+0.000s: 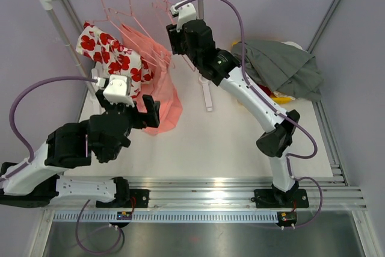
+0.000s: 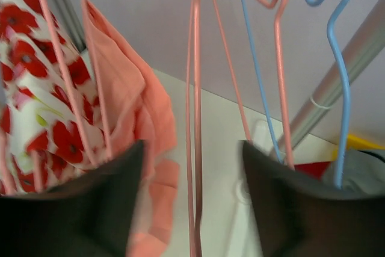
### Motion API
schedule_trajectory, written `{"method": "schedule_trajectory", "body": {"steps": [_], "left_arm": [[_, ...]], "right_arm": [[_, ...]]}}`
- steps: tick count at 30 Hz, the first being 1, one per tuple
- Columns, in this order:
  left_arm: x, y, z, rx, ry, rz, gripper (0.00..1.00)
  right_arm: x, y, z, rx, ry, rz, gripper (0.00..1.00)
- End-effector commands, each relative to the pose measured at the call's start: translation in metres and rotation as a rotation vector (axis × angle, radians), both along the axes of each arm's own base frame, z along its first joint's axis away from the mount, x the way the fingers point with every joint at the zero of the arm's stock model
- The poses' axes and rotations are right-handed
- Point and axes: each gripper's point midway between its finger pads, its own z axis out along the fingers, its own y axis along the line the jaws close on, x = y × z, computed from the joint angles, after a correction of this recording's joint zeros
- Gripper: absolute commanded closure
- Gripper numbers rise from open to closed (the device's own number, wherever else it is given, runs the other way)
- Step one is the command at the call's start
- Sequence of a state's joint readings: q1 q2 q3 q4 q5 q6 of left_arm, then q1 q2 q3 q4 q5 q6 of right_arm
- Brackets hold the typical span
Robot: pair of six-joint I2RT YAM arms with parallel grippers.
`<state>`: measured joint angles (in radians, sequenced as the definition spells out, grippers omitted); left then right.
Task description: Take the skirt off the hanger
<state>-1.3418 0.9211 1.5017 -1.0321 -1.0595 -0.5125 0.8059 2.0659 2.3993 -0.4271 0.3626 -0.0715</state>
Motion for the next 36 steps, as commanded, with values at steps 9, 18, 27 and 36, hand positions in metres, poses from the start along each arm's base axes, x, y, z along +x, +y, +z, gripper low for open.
{"method": "schedule_trajectory", "body": {"steps": [9, 18, 27, 36], "left_arm": [[0.112, -0.01, 0.101, 0.006, -0.155, 0.148, 0.01], [0.221, -0.001, 0.091, -0.037, -0.099, 0.257, 0.01], [0.275, 0.014, 0.064, -0.08, -0.031, 0.371, 0.03], [0.313, 0.022, 0.018, -0.074, 0.038, 0.405, 0.46]], "right_arm": [[-0.092, -0.102, 0.073, 0.174, -0.083, -0.045, 0.01], [-0.167, -0.183, 0.072, 0.291, -0.082, -0.077, 0.01], [-0.198, -0.22, 0.03, 0.293, -0.018, -0.113, 0.01], [-0.204, -0.226, 0.006, 0.268, 0.032, -0.123, 0.01]]}}
